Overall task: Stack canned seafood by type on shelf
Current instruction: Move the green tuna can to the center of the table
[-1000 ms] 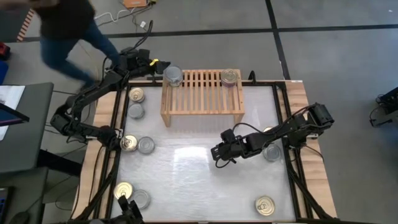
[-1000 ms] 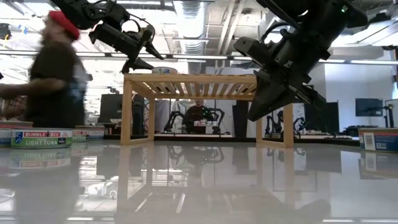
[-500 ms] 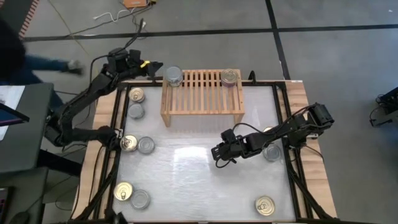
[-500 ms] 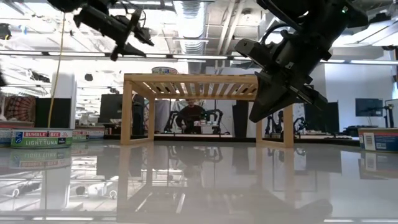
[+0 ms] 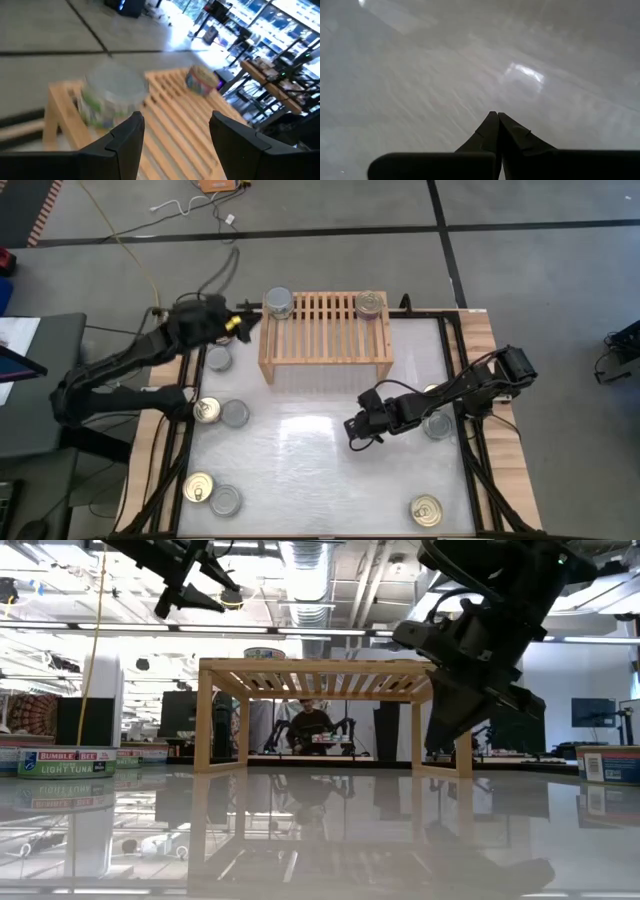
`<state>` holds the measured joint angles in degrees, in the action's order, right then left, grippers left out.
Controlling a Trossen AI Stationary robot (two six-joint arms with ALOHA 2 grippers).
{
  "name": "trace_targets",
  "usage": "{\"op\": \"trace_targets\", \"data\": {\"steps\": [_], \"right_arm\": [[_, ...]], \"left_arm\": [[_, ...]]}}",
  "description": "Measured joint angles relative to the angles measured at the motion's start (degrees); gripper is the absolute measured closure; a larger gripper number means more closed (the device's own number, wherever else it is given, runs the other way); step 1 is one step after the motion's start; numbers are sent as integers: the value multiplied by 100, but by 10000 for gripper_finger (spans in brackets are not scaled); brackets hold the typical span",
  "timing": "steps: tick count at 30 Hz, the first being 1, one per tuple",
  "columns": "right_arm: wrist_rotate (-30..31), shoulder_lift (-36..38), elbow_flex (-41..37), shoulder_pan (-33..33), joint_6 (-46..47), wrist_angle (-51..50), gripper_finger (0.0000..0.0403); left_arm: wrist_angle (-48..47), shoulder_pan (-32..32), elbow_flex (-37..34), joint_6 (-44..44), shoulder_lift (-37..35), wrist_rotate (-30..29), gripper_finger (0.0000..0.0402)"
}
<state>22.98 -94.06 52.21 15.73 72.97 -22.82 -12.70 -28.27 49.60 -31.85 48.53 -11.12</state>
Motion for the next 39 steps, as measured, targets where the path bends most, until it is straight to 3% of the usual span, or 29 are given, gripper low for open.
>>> {"op": "trace_targets", "data": {"steps": [7,12,20,28,35,39], "right_arm": [[-880,14,0,129,-611,-123,372],[-991,183,0,563,-658,-568,372],[-981,529,0,1261,-552,-1208,372],[-944,564,0,1681,-549,-1179,372],[-940,564,0,1854,-547,-1105,372],[-760,562,0,1861,-534,-1091,372]], "left_arm": [[8,2173,-500,-1266,189,-2043,187],[50,3531,-514,-2220,656,-3417,187],[175,4829,-514,-3818,1719,-4330,187],[-89,5281,-514,-5014,2393,-4281,187],[-1922,5017,-512,-5943,2148,-3404,187],[-3005,4597,-512,-6019,1825,-2516,187]]}}
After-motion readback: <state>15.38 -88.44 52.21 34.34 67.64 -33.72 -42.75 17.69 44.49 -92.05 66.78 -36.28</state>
